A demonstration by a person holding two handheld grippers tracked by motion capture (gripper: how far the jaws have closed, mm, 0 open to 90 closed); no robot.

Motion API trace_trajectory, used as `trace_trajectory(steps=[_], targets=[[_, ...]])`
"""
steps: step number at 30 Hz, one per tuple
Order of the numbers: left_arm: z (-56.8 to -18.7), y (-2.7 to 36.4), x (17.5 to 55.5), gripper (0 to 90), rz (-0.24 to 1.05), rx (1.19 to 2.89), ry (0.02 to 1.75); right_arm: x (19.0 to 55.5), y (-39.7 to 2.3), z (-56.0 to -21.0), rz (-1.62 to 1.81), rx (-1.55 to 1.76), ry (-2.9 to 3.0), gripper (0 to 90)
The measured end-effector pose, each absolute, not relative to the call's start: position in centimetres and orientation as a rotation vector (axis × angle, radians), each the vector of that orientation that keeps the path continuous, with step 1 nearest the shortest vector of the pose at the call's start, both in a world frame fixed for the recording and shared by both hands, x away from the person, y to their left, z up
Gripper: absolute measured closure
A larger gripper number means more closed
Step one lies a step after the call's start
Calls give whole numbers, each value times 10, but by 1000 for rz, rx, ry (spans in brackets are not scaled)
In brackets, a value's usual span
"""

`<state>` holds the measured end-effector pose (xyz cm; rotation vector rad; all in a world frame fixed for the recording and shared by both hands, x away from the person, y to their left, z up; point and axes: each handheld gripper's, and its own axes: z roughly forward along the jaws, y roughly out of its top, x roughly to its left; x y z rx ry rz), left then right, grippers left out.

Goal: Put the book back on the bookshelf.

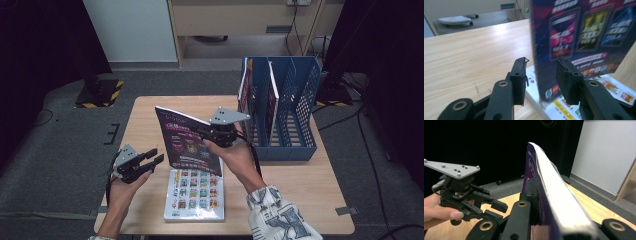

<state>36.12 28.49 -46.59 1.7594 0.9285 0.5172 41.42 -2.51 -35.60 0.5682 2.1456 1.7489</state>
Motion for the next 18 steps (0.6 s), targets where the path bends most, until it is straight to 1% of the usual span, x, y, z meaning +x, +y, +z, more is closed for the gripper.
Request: trace_trajectory(steps=[6,10,18], targets=[[-471,294,364,570,518,1745,958,413,-29,-353,1759,574,2126,842],[-477,298,365,547,517,1762,1018,413,-31,-351,1765,574,2117,842],[-485,303,367,545,513,1788,1060,412,-33,-350,1770,577,2109,842]])
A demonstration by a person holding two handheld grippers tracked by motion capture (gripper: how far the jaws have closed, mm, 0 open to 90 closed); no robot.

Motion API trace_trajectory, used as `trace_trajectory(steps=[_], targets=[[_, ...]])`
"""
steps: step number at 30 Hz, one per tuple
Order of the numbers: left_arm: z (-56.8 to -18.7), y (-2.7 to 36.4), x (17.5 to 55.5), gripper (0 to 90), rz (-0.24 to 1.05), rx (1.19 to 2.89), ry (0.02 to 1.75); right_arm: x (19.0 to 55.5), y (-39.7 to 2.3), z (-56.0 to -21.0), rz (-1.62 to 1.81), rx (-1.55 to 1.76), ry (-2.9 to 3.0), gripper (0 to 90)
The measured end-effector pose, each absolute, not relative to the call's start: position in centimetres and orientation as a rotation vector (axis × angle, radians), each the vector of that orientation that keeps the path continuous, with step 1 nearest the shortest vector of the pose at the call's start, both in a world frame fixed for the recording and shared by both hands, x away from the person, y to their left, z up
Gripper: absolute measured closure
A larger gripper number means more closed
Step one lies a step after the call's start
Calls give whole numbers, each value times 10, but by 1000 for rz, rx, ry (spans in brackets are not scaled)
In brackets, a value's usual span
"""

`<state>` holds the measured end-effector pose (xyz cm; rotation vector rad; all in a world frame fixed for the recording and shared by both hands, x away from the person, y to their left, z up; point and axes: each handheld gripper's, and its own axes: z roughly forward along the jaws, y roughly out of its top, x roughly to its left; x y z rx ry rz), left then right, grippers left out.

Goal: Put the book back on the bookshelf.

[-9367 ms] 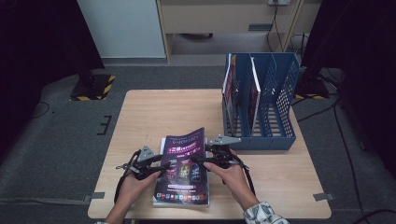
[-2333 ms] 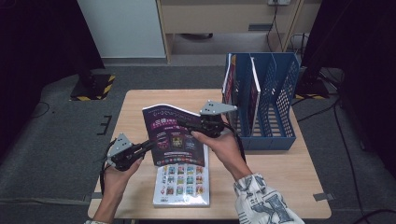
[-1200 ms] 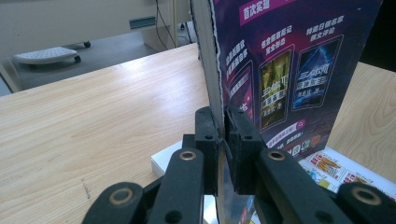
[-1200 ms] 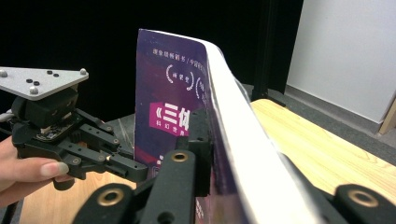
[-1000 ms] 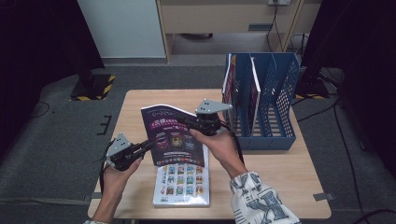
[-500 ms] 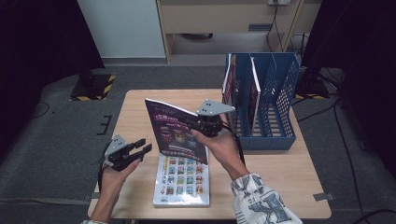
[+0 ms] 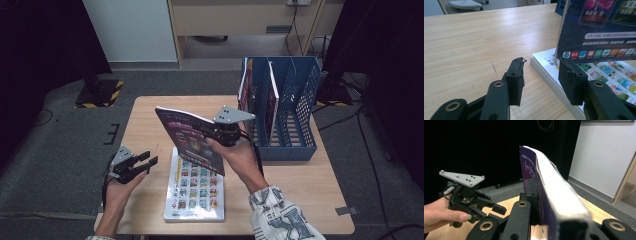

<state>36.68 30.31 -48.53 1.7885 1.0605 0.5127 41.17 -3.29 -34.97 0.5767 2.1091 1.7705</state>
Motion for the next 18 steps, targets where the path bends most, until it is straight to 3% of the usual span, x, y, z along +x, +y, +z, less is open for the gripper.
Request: trace_trajectory(steps=[3,13,18], targets=[[-488,304,367,520,513,1796,1075,411,-33,-349,1775,576,2101,842],[-501,301,373,251,532,1884,1158,407,-44,-340,1781,615,2054,842],[-506,297,375,162,533,1917,1185,407,-52,-336,1785,630,2036,842]])
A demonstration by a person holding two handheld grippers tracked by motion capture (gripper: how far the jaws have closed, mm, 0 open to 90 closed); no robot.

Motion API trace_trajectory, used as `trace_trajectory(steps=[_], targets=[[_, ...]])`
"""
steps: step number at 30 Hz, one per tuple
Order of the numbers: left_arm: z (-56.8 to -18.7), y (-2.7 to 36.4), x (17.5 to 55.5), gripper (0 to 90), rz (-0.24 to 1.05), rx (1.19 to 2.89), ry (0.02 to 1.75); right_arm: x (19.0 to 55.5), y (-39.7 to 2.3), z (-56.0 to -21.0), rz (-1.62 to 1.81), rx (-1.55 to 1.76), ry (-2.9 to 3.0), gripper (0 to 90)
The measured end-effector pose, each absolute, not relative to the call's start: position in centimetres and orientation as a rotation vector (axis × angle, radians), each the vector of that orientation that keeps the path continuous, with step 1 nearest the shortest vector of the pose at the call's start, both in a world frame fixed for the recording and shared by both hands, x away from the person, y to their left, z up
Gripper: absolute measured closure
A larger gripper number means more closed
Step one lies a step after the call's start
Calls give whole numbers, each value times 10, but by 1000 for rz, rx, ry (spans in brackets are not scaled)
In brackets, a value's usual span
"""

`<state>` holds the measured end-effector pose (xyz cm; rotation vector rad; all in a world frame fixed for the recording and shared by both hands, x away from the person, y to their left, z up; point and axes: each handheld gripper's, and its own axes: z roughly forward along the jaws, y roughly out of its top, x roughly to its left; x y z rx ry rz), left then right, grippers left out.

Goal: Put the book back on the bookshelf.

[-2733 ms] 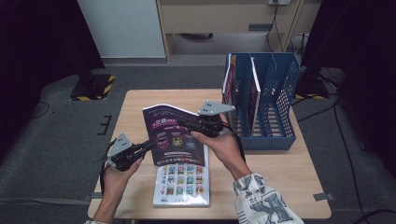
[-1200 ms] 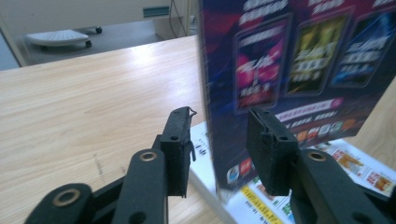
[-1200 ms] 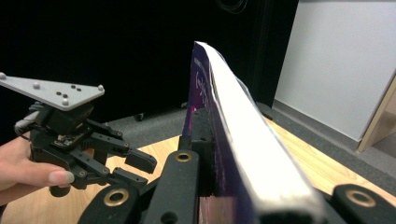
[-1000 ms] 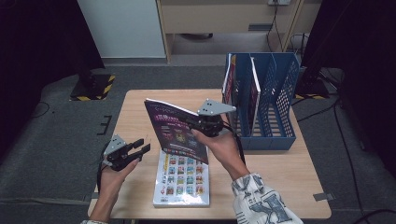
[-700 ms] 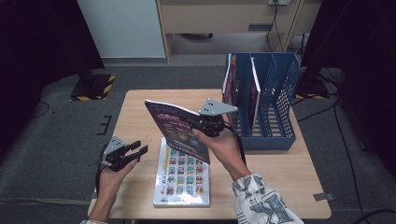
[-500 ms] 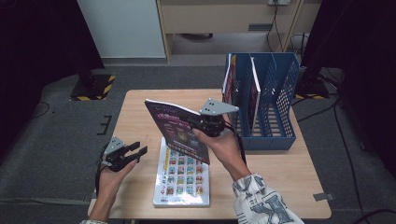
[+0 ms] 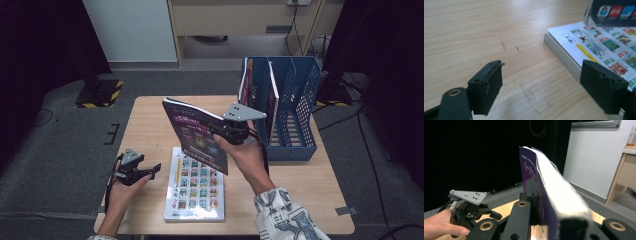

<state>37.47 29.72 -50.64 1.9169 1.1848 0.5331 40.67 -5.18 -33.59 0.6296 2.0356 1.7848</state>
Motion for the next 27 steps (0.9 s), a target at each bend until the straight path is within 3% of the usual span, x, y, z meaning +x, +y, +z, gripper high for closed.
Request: trace_trajectory(steps=[8,27], targets=[[-519,292,379,96,502,1993,1229,406,-64,-331,1777,660,2003,842],[-526,292,381,83,511,2023,1259,400,-77,-329,1786,685,1972,842]])
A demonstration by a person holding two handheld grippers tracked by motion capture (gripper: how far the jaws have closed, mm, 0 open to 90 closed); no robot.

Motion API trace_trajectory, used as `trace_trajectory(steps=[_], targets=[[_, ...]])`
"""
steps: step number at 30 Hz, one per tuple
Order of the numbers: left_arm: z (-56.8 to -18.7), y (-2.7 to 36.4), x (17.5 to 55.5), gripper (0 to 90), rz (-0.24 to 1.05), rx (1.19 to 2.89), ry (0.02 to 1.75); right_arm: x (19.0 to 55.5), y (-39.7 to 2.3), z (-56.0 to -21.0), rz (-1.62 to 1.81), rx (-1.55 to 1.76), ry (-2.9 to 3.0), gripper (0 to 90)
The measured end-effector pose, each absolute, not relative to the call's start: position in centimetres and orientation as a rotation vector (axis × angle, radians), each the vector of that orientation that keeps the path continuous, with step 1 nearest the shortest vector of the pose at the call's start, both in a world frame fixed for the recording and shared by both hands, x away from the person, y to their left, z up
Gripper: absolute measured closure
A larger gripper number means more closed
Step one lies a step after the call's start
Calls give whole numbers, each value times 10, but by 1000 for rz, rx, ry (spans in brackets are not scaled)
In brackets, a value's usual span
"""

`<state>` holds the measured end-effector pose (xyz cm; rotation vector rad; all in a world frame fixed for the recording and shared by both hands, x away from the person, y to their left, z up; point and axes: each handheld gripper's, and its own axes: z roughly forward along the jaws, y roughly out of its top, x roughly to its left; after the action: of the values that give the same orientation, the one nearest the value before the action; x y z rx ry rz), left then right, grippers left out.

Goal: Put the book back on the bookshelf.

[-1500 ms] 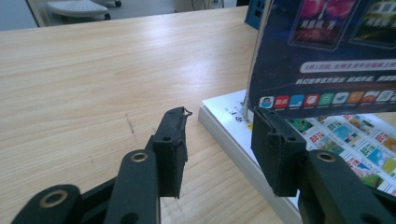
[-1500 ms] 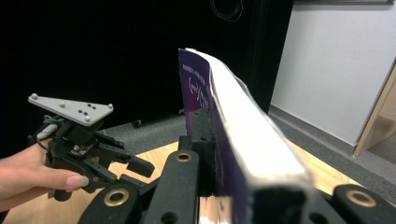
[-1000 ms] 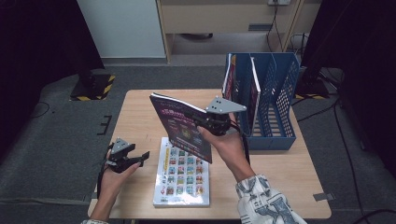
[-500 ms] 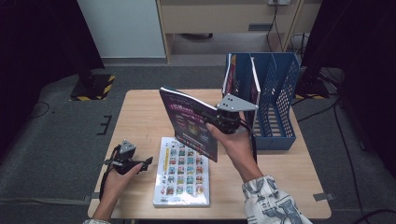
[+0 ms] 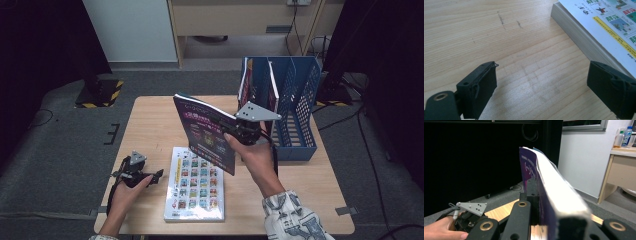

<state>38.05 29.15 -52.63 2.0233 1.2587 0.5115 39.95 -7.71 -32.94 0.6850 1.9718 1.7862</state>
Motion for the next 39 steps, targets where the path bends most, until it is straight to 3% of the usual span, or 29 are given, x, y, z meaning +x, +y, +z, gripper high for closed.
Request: trace_trajectory(steps=[39], targets=[[-533,289,382,78,511,2068,1280,383,-142,-336,1768,761,1912,841]])
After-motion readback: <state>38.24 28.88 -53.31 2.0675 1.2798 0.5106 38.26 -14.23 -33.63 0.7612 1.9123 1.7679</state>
